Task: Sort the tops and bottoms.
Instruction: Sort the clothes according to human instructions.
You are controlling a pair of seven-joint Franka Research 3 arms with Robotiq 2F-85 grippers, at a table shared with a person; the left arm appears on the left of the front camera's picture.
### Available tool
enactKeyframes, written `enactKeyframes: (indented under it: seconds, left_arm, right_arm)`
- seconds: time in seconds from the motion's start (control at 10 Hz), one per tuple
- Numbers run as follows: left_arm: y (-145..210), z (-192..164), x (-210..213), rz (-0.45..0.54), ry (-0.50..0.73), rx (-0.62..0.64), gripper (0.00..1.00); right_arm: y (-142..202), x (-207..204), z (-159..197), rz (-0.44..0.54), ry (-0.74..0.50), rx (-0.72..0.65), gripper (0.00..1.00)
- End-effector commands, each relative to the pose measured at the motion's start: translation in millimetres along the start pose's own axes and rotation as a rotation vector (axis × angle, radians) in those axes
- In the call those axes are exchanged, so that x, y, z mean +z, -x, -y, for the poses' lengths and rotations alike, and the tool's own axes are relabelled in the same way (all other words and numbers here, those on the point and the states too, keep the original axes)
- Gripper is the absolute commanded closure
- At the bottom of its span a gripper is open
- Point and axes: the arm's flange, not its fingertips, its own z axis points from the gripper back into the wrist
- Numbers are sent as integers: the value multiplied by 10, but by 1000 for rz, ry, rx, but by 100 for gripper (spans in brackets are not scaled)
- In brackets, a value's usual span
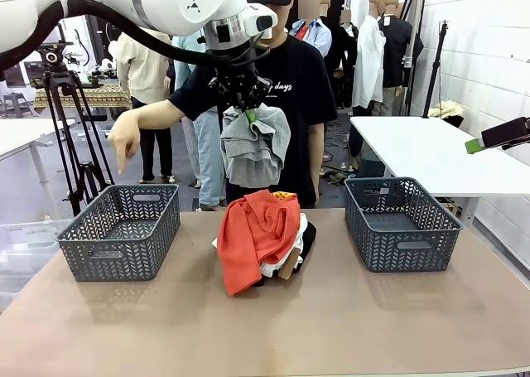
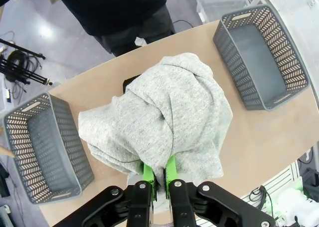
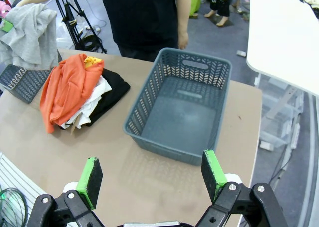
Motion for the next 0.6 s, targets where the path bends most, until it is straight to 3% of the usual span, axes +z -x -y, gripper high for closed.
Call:
enactKeyframes:
  seconds: [0.0,0.5]
  left_arm:
    - [-20,-9,35,7,2,5,100]
    - [-20,-9,35,7,2,5,100]
  right_arm:
    - [5,-8,5,3,-16,-3,0]
    - [5,-8,5,3,-16,-3,0]
